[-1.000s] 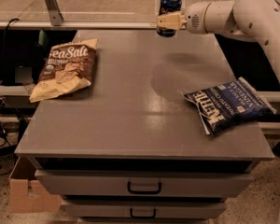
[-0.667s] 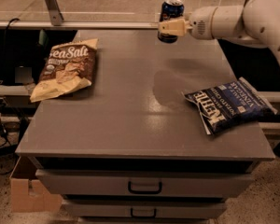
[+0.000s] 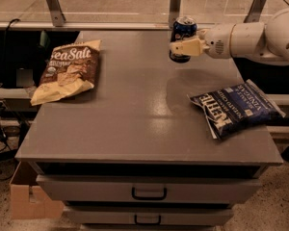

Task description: Move pepsi can near blue chip bag

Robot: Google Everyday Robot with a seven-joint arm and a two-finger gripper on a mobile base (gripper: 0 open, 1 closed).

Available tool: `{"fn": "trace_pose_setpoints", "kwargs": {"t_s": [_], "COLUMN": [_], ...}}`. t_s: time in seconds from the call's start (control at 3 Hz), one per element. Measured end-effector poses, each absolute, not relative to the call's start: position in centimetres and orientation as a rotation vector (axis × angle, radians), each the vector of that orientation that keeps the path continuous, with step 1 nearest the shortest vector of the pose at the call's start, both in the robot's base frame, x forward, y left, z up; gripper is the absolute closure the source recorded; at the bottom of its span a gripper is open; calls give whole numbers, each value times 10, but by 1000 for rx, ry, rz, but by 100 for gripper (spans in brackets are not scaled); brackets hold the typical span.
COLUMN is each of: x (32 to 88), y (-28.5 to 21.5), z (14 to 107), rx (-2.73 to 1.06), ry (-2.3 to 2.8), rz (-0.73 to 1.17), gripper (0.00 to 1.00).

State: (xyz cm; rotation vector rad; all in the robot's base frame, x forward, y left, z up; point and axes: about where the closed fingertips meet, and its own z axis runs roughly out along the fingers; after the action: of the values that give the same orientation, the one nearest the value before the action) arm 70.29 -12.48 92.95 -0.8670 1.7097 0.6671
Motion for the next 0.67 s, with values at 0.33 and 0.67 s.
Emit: {"fn": "trace_pose_setpoints", "kwargs": {"t_s": [0.33, 0.67], "x": [687, 674], "y": [-134, -143], "z": [908, 897], "rx": [-905, -937], "ry": [1729, 1732], "rz": [677, 678], "gripper": [100, 100]}}
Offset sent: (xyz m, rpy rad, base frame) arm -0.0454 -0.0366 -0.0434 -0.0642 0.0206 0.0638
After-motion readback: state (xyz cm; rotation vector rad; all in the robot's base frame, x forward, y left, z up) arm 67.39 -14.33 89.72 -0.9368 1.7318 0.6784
